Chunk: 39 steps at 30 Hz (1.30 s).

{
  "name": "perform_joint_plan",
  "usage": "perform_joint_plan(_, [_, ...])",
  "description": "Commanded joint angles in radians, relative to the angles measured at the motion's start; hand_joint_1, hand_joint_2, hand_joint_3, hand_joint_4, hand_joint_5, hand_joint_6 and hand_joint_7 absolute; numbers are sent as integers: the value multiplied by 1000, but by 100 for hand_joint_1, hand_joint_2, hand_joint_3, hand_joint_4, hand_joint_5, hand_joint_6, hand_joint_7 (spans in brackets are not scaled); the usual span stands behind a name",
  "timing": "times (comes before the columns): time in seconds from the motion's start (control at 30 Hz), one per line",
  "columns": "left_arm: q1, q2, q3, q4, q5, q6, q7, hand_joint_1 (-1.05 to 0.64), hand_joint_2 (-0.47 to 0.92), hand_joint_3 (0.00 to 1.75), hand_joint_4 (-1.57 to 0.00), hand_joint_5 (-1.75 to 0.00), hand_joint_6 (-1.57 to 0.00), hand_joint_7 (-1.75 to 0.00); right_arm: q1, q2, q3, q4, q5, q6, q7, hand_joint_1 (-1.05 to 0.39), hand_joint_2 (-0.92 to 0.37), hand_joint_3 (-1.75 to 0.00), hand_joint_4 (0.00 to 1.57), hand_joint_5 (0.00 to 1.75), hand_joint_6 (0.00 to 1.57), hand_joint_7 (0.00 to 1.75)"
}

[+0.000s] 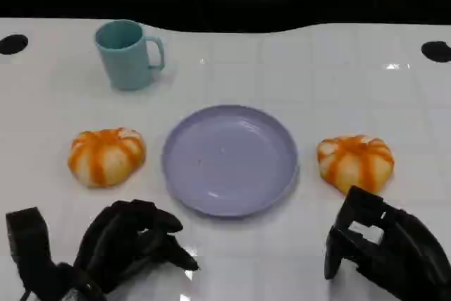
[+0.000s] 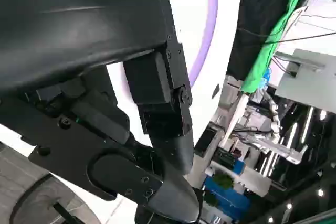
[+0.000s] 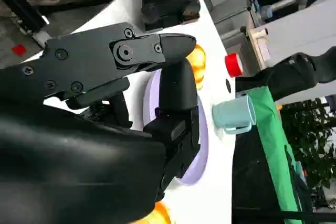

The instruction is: Grasp the bread from the table and place it into the plate.

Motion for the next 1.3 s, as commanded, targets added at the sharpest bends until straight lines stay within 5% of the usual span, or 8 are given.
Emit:
perform_joint_plan(0.03, [-2, 9, 1, 7, 6, -17, 7, -102, 79, 1, -157, -30, -157, -7, -12, -12, -22, 19, 17, -16, 23, -56, -92, -26, 69, 175, 62, 155])
perform_joint_plan(1.13, [2, 12, 7, 16, -1, -24, -7, -100, 78, 0, -157, -28, -157, -4, -3, -3, -22, 5, -18, -83, 23, -52, -92, -31, 64, 175, 58, 156])
perform_joint_plan(1.3, [15, 8, 1, 4, 3, -32, -3, -100, 79, 1, -157, -28, -157, -4, -20, -38, -24, -31, -114, -241, 17, -57, -92, -25, 44, 164, 40, 117])
